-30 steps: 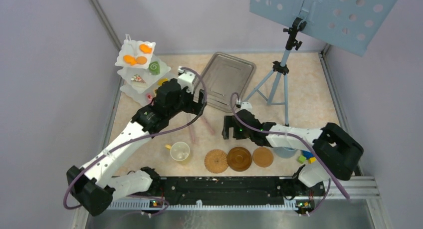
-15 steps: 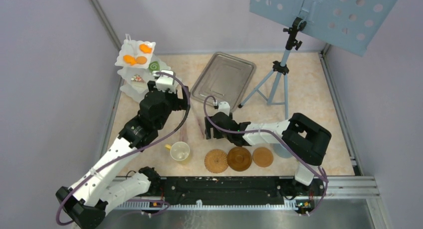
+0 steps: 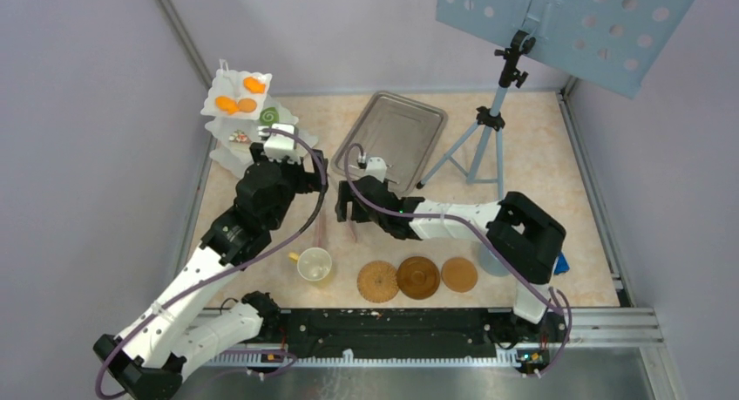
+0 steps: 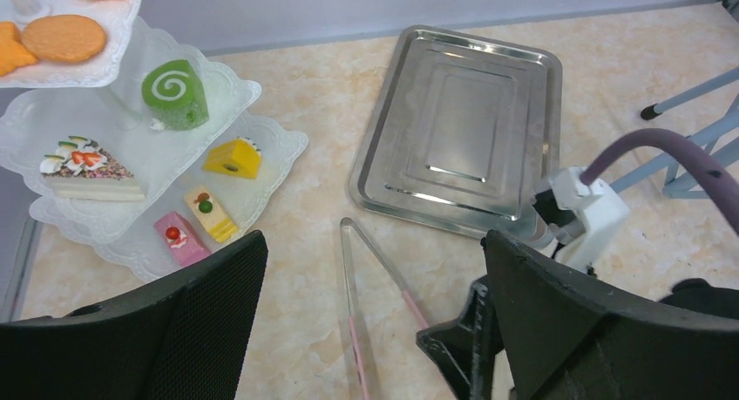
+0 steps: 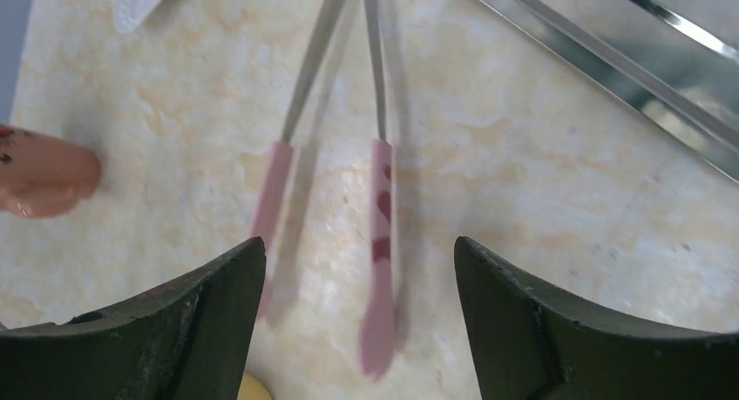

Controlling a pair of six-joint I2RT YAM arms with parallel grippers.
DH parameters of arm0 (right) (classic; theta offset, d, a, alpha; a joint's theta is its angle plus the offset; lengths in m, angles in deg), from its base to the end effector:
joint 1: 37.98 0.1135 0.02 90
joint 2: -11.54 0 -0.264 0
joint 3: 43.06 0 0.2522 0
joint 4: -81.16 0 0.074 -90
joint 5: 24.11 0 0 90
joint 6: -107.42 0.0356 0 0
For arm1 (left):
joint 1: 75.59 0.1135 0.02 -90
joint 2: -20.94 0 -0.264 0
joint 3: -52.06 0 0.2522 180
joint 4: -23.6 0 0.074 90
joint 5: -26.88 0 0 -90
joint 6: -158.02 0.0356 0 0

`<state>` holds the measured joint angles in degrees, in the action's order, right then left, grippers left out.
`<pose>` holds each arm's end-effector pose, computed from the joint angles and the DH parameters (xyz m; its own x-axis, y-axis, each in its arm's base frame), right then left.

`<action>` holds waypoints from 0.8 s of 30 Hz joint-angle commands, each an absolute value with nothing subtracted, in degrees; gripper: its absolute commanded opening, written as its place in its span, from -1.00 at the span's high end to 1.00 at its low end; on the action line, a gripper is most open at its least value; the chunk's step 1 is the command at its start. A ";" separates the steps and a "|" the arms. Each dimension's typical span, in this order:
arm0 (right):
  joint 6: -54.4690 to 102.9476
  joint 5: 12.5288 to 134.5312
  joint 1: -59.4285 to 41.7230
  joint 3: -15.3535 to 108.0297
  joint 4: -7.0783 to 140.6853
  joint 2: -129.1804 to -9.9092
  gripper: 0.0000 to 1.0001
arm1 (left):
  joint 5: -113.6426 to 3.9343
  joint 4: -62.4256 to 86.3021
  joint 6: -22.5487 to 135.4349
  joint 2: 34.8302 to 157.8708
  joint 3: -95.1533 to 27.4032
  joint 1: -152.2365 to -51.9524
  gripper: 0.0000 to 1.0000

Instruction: Serve the afternoon tea

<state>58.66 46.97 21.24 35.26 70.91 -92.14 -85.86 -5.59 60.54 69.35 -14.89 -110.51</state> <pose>0.2135 0.3359 0.1993 -0.6709 0.0923 -0.7358 -0.3133 0.8641 0.3940 0.1627 -0.0968 0.3714 -0.1784 -0.0219 -0.9837 0.1949 0.9792 -0.0571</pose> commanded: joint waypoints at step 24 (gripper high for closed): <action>39.40 48.65 19.88 51.98 71.99 -108.55 0.72 | -91.73 -0.48 58.71 61.13 -12.35 -110.24 -0.97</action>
